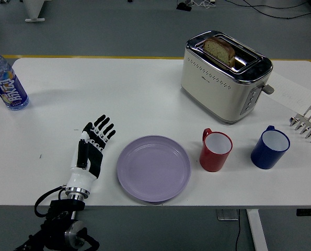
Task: Push plate across desktop
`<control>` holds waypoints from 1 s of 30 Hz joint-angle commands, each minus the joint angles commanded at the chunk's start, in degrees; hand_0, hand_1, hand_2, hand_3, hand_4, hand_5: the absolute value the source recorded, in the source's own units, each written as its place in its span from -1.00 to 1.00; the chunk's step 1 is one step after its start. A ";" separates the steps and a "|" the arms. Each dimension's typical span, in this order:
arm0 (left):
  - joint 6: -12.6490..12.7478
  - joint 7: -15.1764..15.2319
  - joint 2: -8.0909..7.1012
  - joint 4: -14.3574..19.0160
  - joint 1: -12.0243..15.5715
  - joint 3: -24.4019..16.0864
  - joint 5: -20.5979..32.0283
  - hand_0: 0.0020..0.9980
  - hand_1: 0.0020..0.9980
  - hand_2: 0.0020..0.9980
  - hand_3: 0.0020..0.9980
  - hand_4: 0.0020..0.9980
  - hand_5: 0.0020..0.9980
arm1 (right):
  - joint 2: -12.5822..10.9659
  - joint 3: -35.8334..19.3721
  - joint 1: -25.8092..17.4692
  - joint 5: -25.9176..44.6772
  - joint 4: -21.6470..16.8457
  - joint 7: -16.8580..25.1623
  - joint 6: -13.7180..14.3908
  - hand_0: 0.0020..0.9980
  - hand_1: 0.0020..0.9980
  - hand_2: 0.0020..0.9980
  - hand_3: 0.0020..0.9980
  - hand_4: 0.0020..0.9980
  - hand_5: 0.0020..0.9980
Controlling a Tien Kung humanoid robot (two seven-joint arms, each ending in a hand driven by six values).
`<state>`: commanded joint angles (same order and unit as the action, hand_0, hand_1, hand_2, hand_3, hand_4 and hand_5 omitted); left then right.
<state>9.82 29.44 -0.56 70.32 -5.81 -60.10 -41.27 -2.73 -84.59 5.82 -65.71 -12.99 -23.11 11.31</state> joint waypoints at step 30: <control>-11.24 -18.41 -14.53 -4.00 0.34 -35.62 -9.45 0.52 0.56 0.55 0.44 0.01 1.00 | 0.20 -0.39 -0.18 0.17 -0.27 -0.68 0.67 0.28 0.21 0.32 0.54 -0.01 0.12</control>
<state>-1.43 11.03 -15.09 66.32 -5.47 -95.72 -50.72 -2.53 -84.98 5.63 -65.53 -13.26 -23.79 11.99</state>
